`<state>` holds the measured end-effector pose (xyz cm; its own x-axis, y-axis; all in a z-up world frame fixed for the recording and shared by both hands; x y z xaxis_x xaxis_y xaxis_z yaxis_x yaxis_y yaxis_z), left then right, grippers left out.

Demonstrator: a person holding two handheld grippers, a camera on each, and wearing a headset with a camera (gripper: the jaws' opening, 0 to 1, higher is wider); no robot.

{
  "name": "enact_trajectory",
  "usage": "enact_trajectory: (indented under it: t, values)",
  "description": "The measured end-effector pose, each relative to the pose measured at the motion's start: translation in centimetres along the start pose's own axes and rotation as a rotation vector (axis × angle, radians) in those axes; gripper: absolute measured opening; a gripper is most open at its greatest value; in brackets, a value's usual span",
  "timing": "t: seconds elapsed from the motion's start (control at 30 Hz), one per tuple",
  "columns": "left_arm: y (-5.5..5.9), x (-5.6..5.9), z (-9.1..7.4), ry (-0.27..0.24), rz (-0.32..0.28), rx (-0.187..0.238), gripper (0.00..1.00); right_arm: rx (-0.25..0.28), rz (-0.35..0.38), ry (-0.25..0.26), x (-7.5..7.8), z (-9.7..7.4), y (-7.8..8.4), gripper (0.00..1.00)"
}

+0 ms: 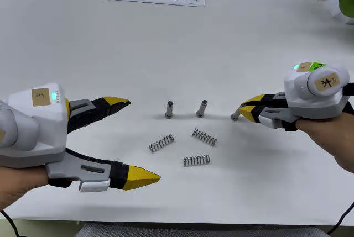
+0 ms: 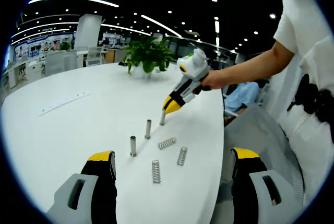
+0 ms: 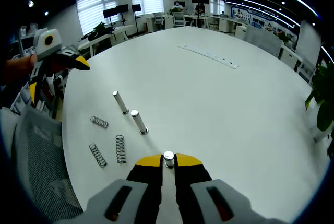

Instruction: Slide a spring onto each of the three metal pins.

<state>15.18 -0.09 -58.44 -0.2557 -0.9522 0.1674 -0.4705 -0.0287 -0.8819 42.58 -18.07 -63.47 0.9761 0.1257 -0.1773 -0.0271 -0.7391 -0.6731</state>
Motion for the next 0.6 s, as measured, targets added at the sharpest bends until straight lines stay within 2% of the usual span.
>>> enact_trajectory:
  t: [0.3,0.6]
  values:
    - [-0.07,-0.06,0.06,0.002,0.003,0.003,0.93,-0.002,0.007,-0.004,-0.10,-0.03,0.07,0.11]
    - [-0.05,-0.11,0.02,0.001,0.004,0.002,0.93,0.005,0.006,-0.002,-0.05,-0.14,0.02,0.17]
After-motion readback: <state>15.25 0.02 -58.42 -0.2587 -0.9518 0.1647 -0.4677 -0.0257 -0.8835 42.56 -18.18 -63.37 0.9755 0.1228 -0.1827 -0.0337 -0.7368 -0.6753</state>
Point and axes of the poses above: the centre of the closed fingertips' face, and the gripper's own axes: z roughly forward along the fingers, x roughly to its right, y roughly out of its underside, the point moved 10 cm from there along -z, roughly backward along the fingers, and after that the axes turned 9 degrees about -y, right-handed, at the moved point
